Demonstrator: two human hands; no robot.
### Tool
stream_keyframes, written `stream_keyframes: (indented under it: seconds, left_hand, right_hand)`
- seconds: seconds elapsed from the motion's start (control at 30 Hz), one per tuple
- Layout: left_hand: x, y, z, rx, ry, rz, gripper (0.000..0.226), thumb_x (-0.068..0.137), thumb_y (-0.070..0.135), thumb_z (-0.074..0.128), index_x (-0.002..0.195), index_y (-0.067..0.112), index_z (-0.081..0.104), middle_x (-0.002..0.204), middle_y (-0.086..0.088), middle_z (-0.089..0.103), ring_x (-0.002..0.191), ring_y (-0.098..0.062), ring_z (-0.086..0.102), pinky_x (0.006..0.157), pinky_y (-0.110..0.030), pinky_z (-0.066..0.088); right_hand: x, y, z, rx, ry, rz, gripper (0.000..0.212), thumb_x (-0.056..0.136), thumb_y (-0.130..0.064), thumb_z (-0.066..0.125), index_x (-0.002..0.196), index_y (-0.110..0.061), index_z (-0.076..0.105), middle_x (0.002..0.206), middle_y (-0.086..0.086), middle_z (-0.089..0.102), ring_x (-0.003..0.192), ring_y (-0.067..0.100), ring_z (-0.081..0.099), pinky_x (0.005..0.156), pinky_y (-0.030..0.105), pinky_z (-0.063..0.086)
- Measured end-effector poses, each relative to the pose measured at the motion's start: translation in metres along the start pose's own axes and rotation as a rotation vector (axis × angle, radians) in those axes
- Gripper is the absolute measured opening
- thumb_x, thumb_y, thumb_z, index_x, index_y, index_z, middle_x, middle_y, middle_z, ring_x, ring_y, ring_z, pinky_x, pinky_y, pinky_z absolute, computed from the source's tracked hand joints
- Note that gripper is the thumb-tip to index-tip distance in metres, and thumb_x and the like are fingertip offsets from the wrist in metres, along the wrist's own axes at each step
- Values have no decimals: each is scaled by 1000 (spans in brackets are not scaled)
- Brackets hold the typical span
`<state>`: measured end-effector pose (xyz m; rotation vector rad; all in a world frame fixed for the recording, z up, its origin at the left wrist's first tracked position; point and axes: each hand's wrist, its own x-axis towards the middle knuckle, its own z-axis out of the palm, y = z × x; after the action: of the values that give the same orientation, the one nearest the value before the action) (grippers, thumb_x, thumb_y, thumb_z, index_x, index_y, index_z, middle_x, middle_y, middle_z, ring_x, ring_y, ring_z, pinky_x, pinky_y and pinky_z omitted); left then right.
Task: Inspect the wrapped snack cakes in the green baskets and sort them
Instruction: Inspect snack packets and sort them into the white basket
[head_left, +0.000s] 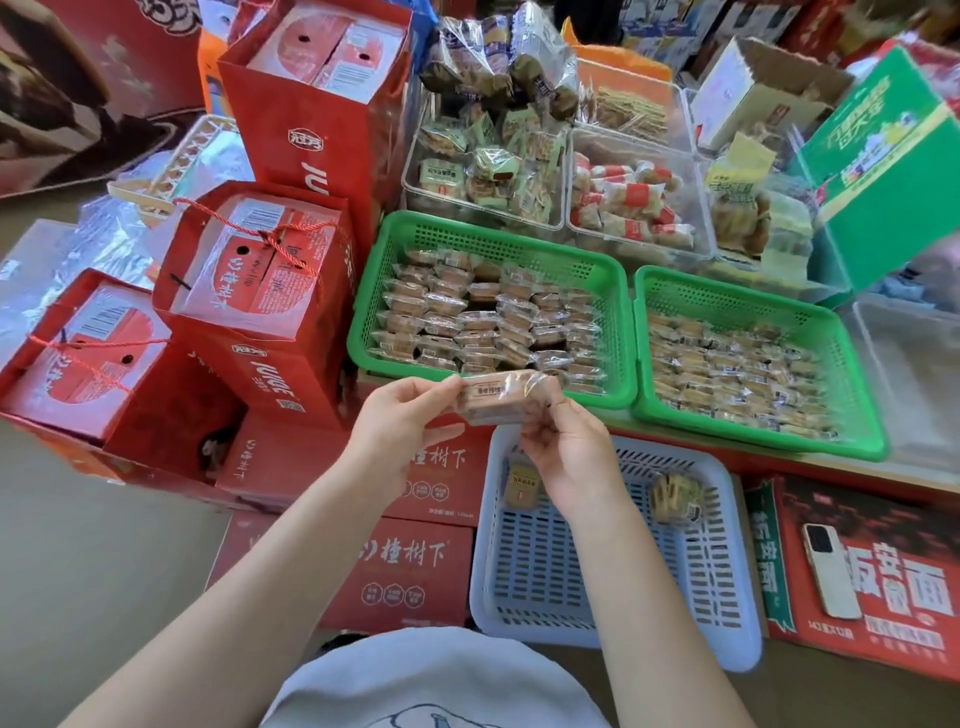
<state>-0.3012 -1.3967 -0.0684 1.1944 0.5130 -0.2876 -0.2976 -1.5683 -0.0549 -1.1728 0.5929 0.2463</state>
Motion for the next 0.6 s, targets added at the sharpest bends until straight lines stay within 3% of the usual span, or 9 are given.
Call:
stream_keyframes:
  seconds: [0.07,0.17,0.23,0.37,0.47,0.53,0.6]
  left_hand:
    - [8,0,2,3,-3,10,24,95,22,68,81,6,58,91,-5,78,94,-15,75,81,-32,61]
    - [27,3,4,50,13,42,24,97,20,66,78,8,56,85,-2,77,90,-11,75,80,-31,61]
    - [44,3,8,83,25,66,25,96,19,67,77,8,55,89,-7,76,92,-13,75,79,-34,62]
    - [79,2,15,110,54,112,28,92,17,72,76,8,52,95,-17,73,93,-22,75,76,-39,63]
    - [114,-1,17,194,71,137,28,94,28,72,81,7,58,92,-13,70,90,-20,73,78,-41,63]
    - [140,-2,15,427,115,191,22,99,35,63,94,13,64,97,-3,69,91,-17,69,84,-41,60]
    - [168,-5,12,784,131,278,24,102,31,56,119,16,62,124,-5,64,117,-20,59,100,-40,49]
  right_hand:
    - [11,0,-5,-268,24,-33,32,101,-39,55,94,-12,70,80,-2,72,74,13,63,65,28,49]
    - [27,-11,-10,-358,-90,-59,56,88,-68,48,110,-21,68,103,0,73,92,14,67,70,28,54]
    - [40,-20,-9,-515,-181,-79,52,82,-74,54,111,-33,65,113,-8,70,104,8,64,78,27,51]
    - [79,-29,-2,-693,-149,-92,33,84,-55,66,104,-30,73,105,-8,73,104,11,65,92,37,52]
    - [113,-38,3,-669,-60,-80,14,91,-39,67,96,-28,75,105,-9,73,102,11,64,84,31,51]
    - [139,-44,4,-640,17,-89,15,92,-36,68,103,-27,73,109,-6,71,97,15,66,80,34,56]
    - [166,-49,6,-595,79,-116,22,92,-34,70,111,-24,70,111,-3,71,90,18,68,80,37,58]
